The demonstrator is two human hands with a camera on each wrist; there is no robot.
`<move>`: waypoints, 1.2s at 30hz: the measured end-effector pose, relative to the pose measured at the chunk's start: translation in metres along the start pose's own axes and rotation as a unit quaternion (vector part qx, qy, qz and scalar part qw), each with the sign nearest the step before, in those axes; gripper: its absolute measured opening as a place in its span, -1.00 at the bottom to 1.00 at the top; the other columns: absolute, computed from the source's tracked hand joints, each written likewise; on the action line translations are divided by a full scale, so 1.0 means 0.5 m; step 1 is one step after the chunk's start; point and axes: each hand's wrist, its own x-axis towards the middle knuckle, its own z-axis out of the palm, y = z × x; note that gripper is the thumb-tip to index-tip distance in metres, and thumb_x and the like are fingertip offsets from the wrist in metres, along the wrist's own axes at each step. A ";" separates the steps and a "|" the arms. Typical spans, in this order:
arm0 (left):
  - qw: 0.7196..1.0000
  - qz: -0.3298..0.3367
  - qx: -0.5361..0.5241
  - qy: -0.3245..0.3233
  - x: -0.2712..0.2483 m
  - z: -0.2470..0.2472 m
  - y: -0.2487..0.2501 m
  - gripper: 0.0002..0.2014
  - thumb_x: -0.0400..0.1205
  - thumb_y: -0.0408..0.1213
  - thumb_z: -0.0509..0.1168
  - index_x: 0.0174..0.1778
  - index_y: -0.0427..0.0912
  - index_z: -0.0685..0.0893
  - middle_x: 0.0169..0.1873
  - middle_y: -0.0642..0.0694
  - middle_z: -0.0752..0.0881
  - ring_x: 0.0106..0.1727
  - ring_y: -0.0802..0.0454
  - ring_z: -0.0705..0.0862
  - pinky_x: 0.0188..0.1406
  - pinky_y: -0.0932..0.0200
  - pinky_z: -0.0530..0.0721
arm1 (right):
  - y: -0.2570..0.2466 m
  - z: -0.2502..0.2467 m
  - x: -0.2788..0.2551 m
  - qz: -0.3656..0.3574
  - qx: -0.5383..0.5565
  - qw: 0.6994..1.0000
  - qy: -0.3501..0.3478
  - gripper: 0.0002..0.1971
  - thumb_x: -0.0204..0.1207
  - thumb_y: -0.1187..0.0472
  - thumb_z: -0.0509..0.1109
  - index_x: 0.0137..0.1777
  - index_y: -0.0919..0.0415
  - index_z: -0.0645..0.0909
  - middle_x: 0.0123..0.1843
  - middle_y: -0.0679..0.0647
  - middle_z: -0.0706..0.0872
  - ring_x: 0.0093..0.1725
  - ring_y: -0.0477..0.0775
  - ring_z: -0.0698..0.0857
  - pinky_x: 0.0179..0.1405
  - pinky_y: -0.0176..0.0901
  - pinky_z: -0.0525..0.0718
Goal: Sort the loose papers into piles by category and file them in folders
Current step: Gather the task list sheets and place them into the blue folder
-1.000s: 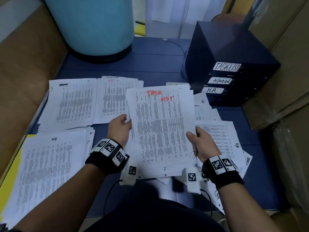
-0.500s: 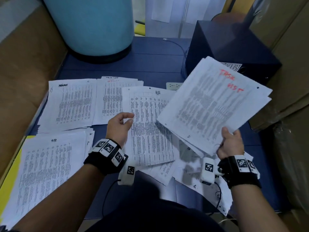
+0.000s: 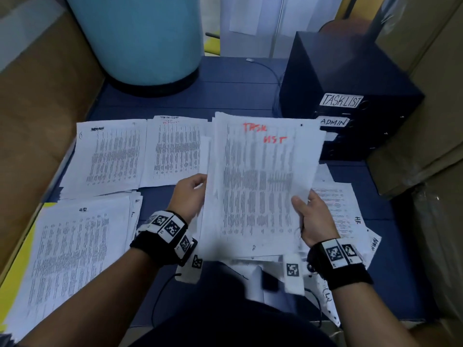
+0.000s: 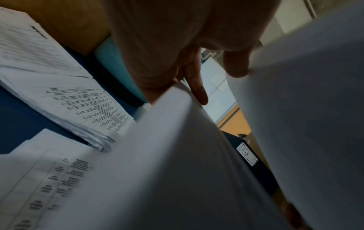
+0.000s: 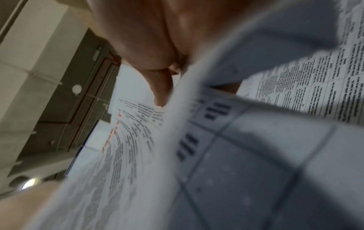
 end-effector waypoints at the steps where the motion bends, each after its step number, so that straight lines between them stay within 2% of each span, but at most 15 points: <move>1: 1.000 -0.011 0.006 -0.005 -0.003 0.004 0.000 -0.72 0.66 -0.23 0.28 -0.40 -0.07 0.69 -0.52 0.08 0.65 -0.47 0.06 0.53 -0.33 0.16 0.48 | 0.005 0.008 -0.001 -0.001 -0.015 1.000 -0.006 -0.73 0.69 0.45 0.19 0.27 0.22 0.59 0.18 0.19 0.79 0.15 0.17 0.78 0.14 0.09 0.75; 3: 0.998 -0.055 -0.027 -0.003 -0.007 0.007 -0.004 -0.60 0.65 0.05 0.20 -0.38 -0.15 0.59 -0.44 -0.06 0.62 -0.41 0.04 0.55 -0.20 0.09 0.48 | 0.009 0.019 -0.001 -0.010 -0.026 1.000 0.003 -0.75 0.69 0.45 0.20 0.20 0.17 0.61 0.13 0.16 0.79 0.04 0.04 0.80 0.01 -0.07 0.77; 6: 0.992 -0.099 -0.072 0.008 -0.016 0.004 -0.011 -0.37 0.39 0.52 0.12 -0.38 -0.07 0.51 -0.35 -0.20 0.52 -0.32 -0.08 0.48 -0.18 0.00 0.45 | 0.001 0.022 0.002 -0.027 -0.072 0.996 0.041 -0.84 0.70 0.38 0.22 0.15 0.20 0.59 -0.30 -0.04 0.70 -0.57 -0.27 0.58 -0.62 -0.35 0.50; 7: 0.995 -0.090 -0.041 0.015 -0.019 0.001 -0.015 -0.42 0.45 0.46 0.15 -0.40 -0.05 0.45 -0.44 -0.15 0.48 -0.38 -0.03 0.45 -0.26 0.08 0.44 | 0.001 0.020 0.007 -0.031 -0.100 0.994 0.044 -0.87 0.70 0.35 0.23 0.15 0.23 0.58 -0.41 -0.06 0.63 -0.66 -0.24 0.47 -0.67 -0.34 0.39; 9: 0.999 -0.029 0.036 0.017 -0.036 -0.002 -0.017 -0.69 0.65 0.06 0.24 -0.35 -0.01 0.53 -0.54 0.13 0.53 -0.50 0.10 0.49 -0.45 0.27 0.45 | -0.002 0.028 0.009 -0.036 -0.145 0.988 0.031 -0.85 0.69 0.29 0.25 0.18 0.23 0.60 -0.41 0.00 0.60 -0.66 -0.14 0.41 -0.64 -0.30 0.34; 11: 0.997 0.000 0.064 0.044 -0.048 -0.008 -0.024 -0.92 0.67 -0.19 0.30 -0.04 0.02 0.70 -0.26 0.23 0.72 -0.21 0.23 0.70 -0.23 0.35 0.60 | -0.002 0.050 0.006 -0.042 -0.152 0.988 0.003 -0.82 0.69 0.26 0.26 0.23 0.18 0.60 -0.22 0.04 0.72 -0.49 -0.09 0.59 -0.52 -0.22 0.52; 14: 0.992 -0.025 0.007 0.121 -0.050 -0.047 -0.043 -0.90 0.66 -0.26 0.31 0.03 -0.01 0.70 -0.07 0.09 0.78 0.03 0.06 0.75 0.12 0.05 0.68 | 0.004 0.091 -0.012 -0.019 -0.153 0.986 -0.061 -0.80 0.69 0.22 0.30 0.26 0.23 0.52 0.06 -0.01 0.78 -0.07 -0.08 0.71 0.07 -0.16 0.68; 17: 0.986 -0.041 -0.004 0.163 -0.050 -0.103 -0.052 -0.93 0.65 -0.27 0.32 -0.04 -0.06 0.71 -0.11 0.02 0.79 -0.02 0.01 0.75 0.17 -0.09 0.69 | 0.037 0.131 -0.024 0.057 -0.121 0.978 -0.162 -0.79 0.67 0.39 0.26 0.20 0.13 0.56 0.07 -0.04 0.81 0.00 -0.06 0.79 -0.03 -0.29 0.70; 19: 0.985 -0.033 0.018 0.168 -0.054 -0.143 -0.056 -0.93 0.63 -0.29 0.34 -0.03 -0.13 0.72 -0.16 0.02 0.77 -0.09 0.02 0.73 0.14 -0.09 0.70 | 0.069 0.160 -0.020 0.069 -0.144 0.971 -0.179 -0.74 0.65 0.44 0.27 0.21 0.12 0.60 0.15 0.13 0.81 0.11 0.13 0.80 0.04 -0.01 0.75; 21: 0.983 -0.030 0.048 0.176 -0.057 -0.191 -0.066 -0.86 0.62 -0.29 0.36 0.05 -0.21 0.73 -0.08 0.03 0.75 -0.06 0.09 0.69 0.19 0.02 0.64 | 0.087 0.191 -0.008 0.053 -0.177 0.969 -0.162 -0.78 0.64 0.39 0.31 0.23 0.18 0.62 -0.12 0.18 0.82 -0.21 0.28 0.77 -0.25 0.09 0.74; 23: 0.976 -0.032 0.100 0.189 -0.058 -0.253 -0.082 -0.88 0.58 -0.30 0.40 0.01 -0.16 0.73 -0.05 0.04 0.71 -0.08 0.23 0.62 0.19 0.19 0.54 | 0.089 0.223 0.014 0.049 -0.185 0.974 -0.122 -0.80 0.65 0.37 0.31 0.23 0.22 0.59 -0.43 0.01 0.63 -0.55 0.00 0.49 -0.58 -0.20 0.44; 26: 0.968 -0.055 0.165 0.183 -0.060 -0.365 -0.118 -0.86 0.54 -0.41 0.43 -0.07 -0.11 0.66 -0.03 -0.05 0.68 -0.38 0.31 0.55 -0.32 0.40 0.52 | 0.073 0.271 0.068 0.032 -0.186 0.978 -0.090 -0.81 0.66 0.37 0.28 0.18 0.15 0.60 -0.49 -0.10 0.60 -0.58 -0.12 0.46 -0.59 -0.27 0.40; 28: 0.955 -0.092 0.208 0.193 -0.067 -0.442 -0.152 -0.82 0.54 -0.46 0.43 -0.04 -0.13 0.63 -0.01 -0.13 0.68 -0.38 0.16 0.56 -0.44 0.30 0.46 | 0.068 0.306 0.113 0.021 -0.197 0.977 -0.077 -0.80 0.66 0.37 0.29 0.13 0.07 0.62 -0.41 0.05 0.65 -0.50 0.02 0.49 -0.51 -0.19 0.43; 32: 0.928 -0.145 0.282 0.195 -0.088 -0.559 -0.226 -0.76 0.53 -0.51 0.39 0.09 -0.26 0.65 0.12 -0.26 0.69 0.13 -0.26 0.64 0.04 0.03 0.58 | 0.066 0.385 0.207 0.023 -0.245 0.967 -0.060 -0.87 0.65 0.38 0.30 -0.02 0.13 0.59 -0.53 0.02 0.56 -0.54 0.04 0.44 -0.57 -0.23 0.42; 36: 0.901 -0.199 0.346 0.173 -0.102 -0.617 -0.292 -0.72 0.56 -0.50 0.36 0.19 -0.30 0.65 0.22 -0.28 0.68 0.19 -0.28 0.64 0.13 -0.04 0.54 | 0.097 0.445 0.323 0.038 -0.319 0.946 -0.033 -0.93 0.39 0.13 0.41 -0.14 0.03 0.63 -0.24 0.07 0.69 -0.29 0.11 0.59 -0.23 -0.06 0.53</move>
